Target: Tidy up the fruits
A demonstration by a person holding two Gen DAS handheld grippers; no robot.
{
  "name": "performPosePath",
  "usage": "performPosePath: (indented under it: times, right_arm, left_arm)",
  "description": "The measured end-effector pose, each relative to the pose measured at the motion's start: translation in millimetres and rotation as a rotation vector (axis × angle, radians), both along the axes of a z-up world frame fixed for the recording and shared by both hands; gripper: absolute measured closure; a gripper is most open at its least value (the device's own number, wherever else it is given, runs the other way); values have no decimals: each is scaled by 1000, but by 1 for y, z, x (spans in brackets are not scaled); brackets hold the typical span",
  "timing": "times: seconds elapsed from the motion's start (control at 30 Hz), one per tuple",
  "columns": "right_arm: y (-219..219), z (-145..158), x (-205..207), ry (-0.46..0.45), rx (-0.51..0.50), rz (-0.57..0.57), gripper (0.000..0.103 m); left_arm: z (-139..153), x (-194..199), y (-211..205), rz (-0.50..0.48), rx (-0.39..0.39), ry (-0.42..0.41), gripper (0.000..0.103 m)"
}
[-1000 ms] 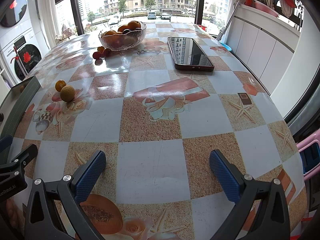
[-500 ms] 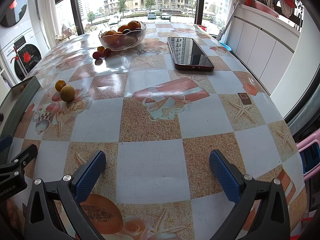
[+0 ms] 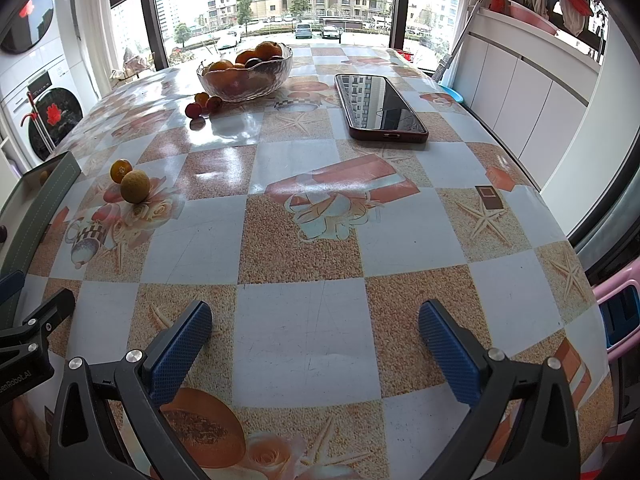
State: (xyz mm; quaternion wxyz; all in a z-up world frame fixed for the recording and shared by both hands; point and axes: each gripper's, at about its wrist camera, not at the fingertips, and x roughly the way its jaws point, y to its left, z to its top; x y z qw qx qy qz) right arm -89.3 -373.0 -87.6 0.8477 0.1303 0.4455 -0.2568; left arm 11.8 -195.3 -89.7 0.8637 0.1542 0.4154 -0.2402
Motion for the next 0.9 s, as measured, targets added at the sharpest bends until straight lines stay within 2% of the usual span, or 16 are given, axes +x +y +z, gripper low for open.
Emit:
performPosePath:
  times: [0.4, 0.53, 0.6, 0.7, 0.9]
  right_arm:
    - [0, 0, 1, 6, 2, 0, 0]
    - [-3, 2, 8, 58, 37, -13, 0]
    - [-3, 4, 19, 76, 75, 3, 0]
    - [5, 8, 42, 43, 139, 85, 0]
    - [27, 17, 105, 19, 132, 211, 4]
  left_arm:
    - [0, 0, 0, 0, 0, 0, 0]
    - [0, 0, 0, 0, 0, 0, 0]
    - [0, 0, 0, 0, 0, 0, 0]
    - [0, 0, 0, 0, -1, 0, 0]
    - [0, 0, 0, 0, -1, 0, 0]
